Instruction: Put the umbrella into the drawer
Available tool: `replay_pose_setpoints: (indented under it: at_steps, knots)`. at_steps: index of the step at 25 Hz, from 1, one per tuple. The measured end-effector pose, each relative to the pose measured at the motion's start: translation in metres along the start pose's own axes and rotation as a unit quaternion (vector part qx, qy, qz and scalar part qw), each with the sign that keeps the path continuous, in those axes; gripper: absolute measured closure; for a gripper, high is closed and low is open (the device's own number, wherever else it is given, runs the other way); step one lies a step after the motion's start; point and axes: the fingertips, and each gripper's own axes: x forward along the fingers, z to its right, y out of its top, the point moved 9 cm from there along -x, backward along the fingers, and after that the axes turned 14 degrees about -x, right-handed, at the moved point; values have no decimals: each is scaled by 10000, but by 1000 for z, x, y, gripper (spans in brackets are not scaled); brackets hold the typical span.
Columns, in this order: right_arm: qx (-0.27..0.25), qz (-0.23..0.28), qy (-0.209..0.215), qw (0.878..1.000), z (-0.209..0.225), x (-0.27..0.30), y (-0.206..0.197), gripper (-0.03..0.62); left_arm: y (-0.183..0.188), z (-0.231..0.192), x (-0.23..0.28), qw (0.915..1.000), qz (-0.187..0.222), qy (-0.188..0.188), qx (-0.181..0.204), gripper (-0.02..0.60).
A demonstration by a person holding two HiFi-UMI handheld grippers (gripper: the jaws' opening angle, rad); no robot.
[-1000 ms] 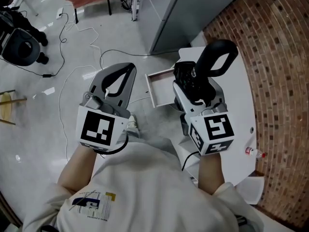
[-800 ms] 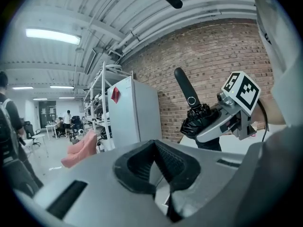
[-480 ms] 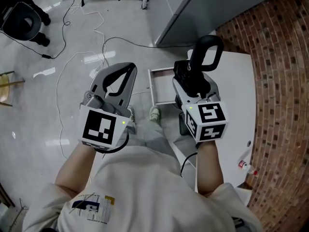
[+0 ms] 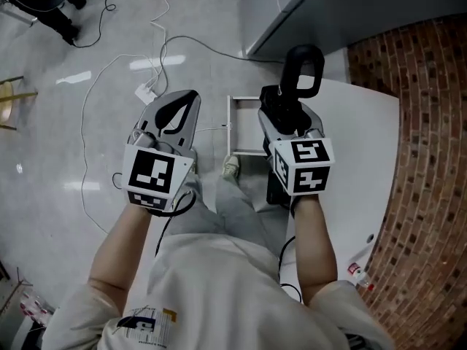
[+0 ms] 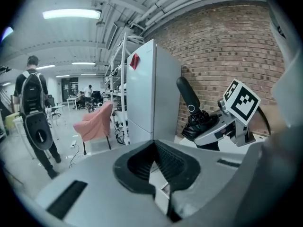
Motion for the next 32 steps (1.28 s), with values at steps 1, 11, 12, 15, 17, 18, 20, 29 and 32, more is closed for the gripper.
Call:
replay_pose_setpoints:
  at_steps: [1,11,12,15,17,18,20,29,32]
  knots:
    - [27,-54,34,10000,1,10,-6,327,-7,-2,6,10000,-51,40,-49,574]
    - [247,-632,239,9974,-2,107,-65,327,-71,-26,70,9969,-534,-47,-567,574]
    - [264,-681,257,9970,-3,118,-72,327,-78,-29,77,9967,-558,-42,-588,574]
    - [314,-796,321,9958,-6,149,-96,327,-102,-37,95,9974,-559,43,-442,574]
    - [302,-937,337,9946,-7,167,-112,327,-120,-39,109,9972,-654,12,-375,574]
    - [280,-1026,339,9938,-8,176,-120,327,-130,-41,116,9966,-721,-18,-402,574]
    - [245,-1200,353,9918,-11,194,-136,327,-149,-45,130,9952,-845,-54,-481,574]
    - [255,-1584,527,9856,-30,269,-208,327,-229,-62,189,9881,-1149,-10,-1020,574]
    - [251,-1767,537,9825,-36,292,-232,327,-252,-68,203,9865,-1246,1,-1064,574]
